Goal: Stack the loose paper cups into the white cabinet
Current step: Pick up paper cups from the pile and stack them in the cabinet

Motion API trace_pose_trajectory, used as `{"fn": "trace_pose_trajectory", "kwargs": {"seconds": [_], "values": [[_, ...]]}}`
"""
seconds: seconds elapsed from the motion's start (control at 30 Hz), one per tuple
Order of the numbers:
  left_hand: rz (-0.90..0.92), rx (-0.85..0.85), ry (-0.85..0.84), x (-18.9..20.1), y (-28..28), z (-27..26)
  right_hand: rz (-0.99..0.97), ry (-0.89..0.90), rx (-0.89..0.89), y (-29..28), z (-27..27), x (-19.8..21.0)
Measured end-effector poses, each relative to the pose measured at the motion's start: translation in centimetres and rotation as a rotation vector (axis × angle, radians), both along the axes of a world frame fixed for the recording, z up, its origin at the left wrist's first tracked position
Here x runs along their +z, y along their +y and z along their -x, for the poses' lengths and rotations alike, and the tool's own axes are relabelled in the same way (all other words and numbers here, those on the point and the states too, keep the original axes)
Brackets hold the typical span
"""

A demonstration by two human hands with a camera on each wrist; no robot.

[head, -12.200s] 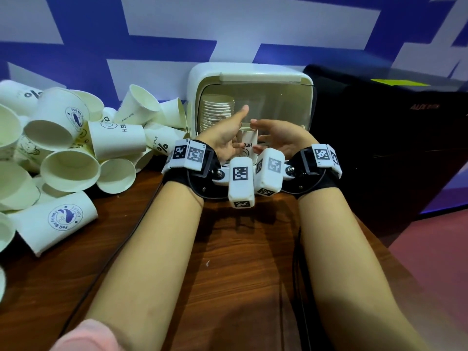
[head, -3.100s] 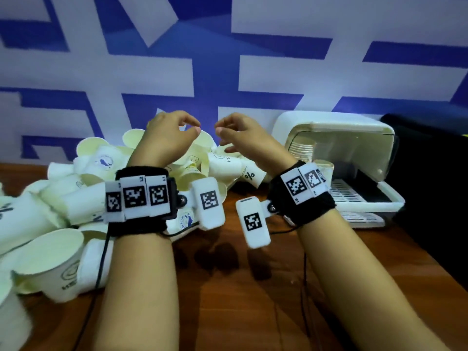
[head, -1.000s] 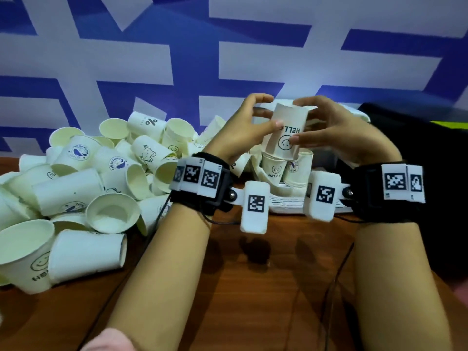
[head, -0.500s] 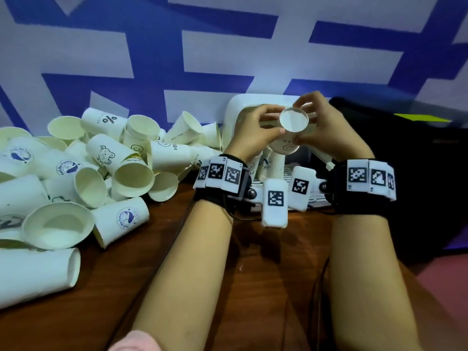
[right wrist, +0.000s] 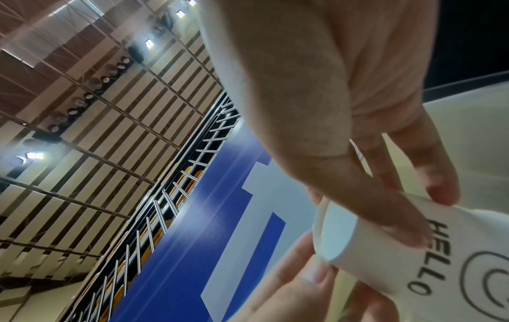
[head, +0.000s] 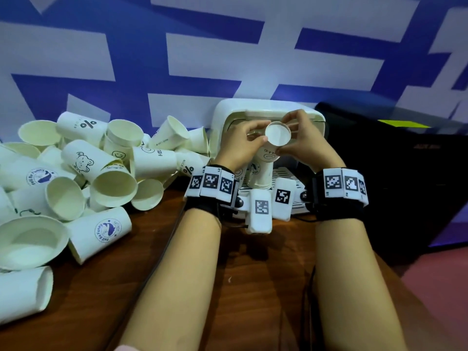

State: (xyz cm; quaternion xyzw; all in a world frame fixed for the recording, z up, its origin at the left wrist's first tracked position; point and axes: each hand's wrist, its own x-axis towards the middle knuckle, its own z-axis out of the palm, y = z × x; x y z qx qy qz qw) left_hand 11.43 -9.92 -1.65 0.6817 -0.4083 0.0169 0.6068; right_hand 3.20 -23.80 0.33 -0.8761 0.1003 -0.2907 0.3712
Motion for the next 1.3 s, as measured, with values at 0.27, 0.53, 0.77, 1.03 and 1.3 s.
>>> {"fn": "trace_pose_trajectory", "kwargs": {"seconds": [0.27,0.53,0.77,1.03,1.3], "values": [[-0.042,-0.03,0.019,-0.6,-0.4,-0.5,-0.084,-0.01,-0.047,-0.5,-0.9,-1.0],[-0.11,-0.102,0.019,-1.1,-0.8,-0.7,-0.155,-0.07,-0.071,-0.8,-1.7,-2.0],[-0.166,-0.121,0.015,-1.7,-1.1,-1.2,-0.155,-0.107,-0.053,-1.3,-2.2,-2.7],[-0.282,-0.069,0.03,-2.1,-1.0,-1.2,-0.187,-0.014,-0.035,-2.0,-3.5,-4.0],[-0.353,-0.014,0.011,-2.1,-1.2,-0.9,-0.095,0.057,-0.025,-2.4,-4.2,-4.4]]}}
